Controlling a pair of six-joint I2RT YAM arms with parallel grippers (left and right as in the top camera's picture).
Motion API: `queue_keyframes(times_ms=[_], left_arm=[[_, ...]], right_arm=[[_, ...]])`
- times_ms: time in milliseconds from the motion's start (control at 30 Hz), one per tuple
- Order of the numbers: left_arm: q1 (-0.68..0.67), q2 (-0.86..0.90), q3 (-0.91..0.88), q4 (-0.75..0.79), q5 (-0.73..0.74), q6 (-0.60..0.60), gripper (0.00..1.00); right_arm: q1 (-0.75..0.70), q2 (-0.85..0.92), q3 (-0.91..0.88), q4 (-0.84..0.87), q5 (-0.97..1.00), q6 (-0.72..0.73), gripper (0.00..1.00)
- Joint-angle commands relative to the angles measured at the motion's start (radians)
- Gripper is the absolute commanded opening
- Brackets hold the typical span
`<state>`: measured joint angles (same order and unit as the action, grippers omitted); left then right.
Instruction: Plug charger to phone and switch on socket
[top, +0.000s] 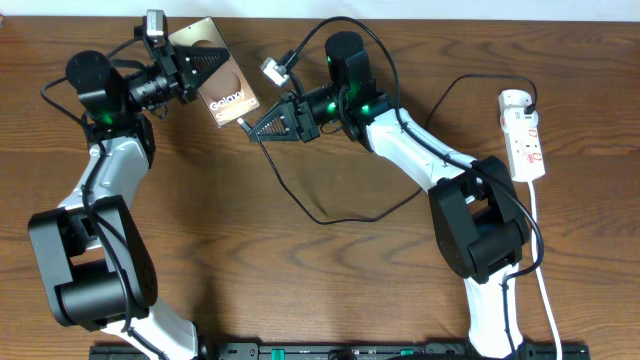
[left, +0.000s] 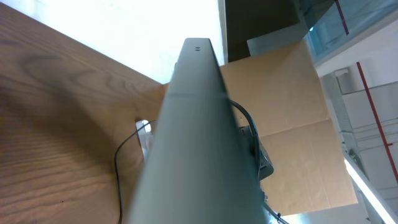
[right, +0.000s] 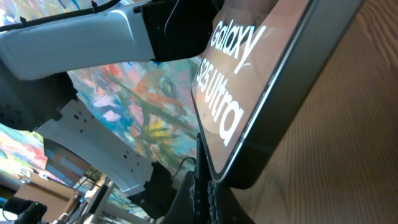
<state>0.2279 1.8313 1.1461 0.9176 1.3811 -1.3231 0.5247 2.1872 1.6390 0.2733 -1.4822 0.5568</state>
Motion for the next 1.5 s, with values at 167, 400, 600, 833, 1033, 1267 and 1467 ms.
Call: queue_keyframes(times_ms=[167, 400, 600, 833, 1033, 1267, 1467], left_arm=[[-0.004, -0.009, 0.005, 0.012, -0.017, 0.028, 0.07], [-0.004, -0.009, 0.005, 0.011, -0.051, 0.028, 0.07], [-0.004, -0.009, 0.005, 0.011, -0.066, 0.028, 0.07], [0.004, -0.009, 0.005, 0.011, -0.069, 0.027, 0.07], [0.025, -0.009, 0.005, 0.011, -0.047, 0.027, 0.07], [0.026, -0.009, 0.005, 0.011, -0.047, 0.019, 0.07], [0.021, -0.009, 0.005, 0.012, -0.040, 0.012, 0.07]], right_arm=[[-0.013, 0.009, 0.008, 0.008, 0.018, 0.015, 0.01], [-0.014, 0.009, 0.008, 0.008, 0.025, 0.016, 0.01], [-0.014, 0.009, 0.008, 0.008, 0.035, 0.016, 0.01], [-0.016, 0.009, 0.008, 0.007, 0.035, 0.016, 0.01], [-0.018, 0.009, 0.008, 0.007, 0.035, 0.016, 0.01], [-0.019, 0.009, 0.008, 0.007, 0.036, 0.016, 0.01], [-0.020, 0.009, 0.008, 0.008, 0.037, 0.026, 0.01]])
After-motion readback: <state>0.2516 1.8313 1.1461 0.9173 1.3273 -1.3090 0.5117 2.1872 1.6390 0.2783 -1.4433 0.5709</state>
